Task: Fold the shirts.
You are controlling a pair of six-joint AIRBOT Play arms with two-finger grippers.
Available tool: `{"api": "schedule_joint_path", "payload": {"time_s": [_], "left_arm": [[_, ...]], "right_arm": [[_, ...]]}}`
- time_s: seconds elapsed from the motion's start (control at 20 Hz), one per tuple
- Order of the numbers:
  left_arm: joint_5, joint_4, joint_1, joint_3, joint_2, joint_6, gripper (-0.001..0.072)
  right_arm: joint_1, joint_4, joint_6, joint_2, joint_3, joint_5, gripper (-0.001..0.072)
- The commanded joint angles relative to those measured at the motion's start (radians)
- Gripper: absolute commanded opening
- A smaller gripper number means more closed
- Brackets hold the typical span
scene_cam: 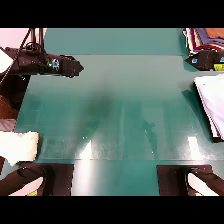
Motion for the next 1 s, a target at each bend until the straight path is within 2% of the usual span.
{"api": "schedule_joint_path", "payload": {"time_s": [0.0,0.5,0.65,0.8,0.95], "left_arm": [[0.000,0.000,0.000,0.000,0.001,0.000,0.0025],[0.005,-0.002,-0.001,0.000,0.001,-0.002,0.0025],[0.084,-0.001,0.005,0.003,0.002,0.000,0.0025],[-0.087,0.068,0.084,0.023,0.056,0.000,0.0024],[-0.284,0.319,0.214,0.000,0.193,-0.030,0.0024]], "right_arm": [[0.001,-0.001,0.000,0.000,0.001,0.000,0.0016],[0.001,0.000,0.001,0.000,0.001,0.000,0.0016],[0.001,0.000,0.001,0.000,0.001,0.001,0.0016],[0.001,-0.001,0.001,0.001,0.001,0.001,0.0016],[0.001,-0.001,0.001,0.000,0.001,0.000,0.0016]]}}
